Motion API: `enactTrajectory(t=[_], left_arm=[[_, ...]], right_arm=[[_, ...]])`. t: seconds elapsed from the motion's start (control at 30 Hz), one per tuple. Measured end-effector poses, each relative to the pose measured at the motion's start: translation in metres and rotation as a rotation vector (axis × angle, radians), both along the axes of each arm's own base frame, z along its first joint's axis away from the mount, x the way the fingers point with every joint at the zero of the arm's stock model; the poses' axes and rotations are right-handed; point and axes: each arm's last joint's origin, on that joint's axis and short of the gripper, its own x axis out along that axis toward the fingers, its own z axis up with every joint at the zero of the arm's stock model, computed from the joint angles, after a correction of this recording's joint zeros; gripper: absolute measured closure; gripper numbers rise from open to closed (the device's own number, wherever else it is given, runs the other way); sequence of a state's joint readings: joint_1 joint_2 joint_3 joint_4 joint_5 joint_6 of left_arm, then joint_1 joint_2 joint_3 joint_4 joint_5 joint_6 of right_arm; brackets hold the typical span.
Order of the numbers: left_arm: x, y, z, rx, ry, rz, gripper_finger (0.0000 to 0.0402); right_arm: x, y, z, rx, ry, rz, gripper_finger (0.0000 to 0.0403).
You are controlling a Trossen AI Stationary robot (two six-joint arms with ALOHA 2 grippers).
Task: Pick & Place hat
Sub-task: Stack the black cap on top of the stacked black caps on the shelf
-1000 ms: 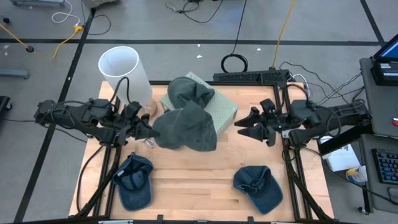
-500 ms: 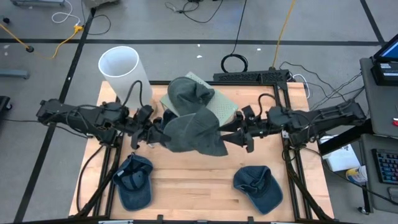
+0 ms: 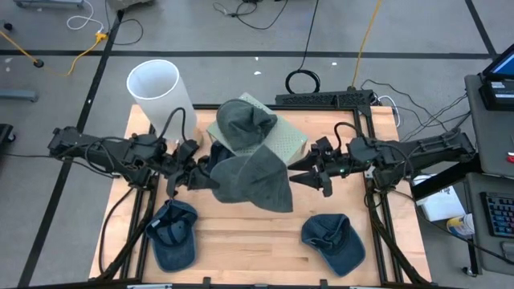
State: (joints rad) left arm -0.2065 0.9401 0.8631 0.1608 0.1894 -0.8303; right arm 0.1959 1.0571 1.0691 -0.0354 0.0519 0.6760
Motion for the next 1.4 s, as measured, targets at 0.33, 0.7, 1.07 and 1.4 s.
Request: enactTrajectory(t=[0.33,0.7,1.07,1.4], left_arm=[[0.001,0.001,0.000,-0.001,0.005,0.036,0.0394],[0.001,0.003,-0.001,-0.008,0.014,0.049,0.0394],[0.001,0.004,-0.001,0.017,0.005,0.090,0.0321],[-0.007,0.020,-0.025,0.149,0.270,0.275,0.0195]], right_arm=[[0.018,0.005,0.000,0.044,-0.076,0.038,0.0167],[0.020,0.012,0.006,0.123,-0.142,0.255,0.0263],[0.016,0.019,0.021,0.278,-0.260,0.289,0.0381],[0.011,0.016,0.038,0.385,-0.466,-0.001,0.0381]])
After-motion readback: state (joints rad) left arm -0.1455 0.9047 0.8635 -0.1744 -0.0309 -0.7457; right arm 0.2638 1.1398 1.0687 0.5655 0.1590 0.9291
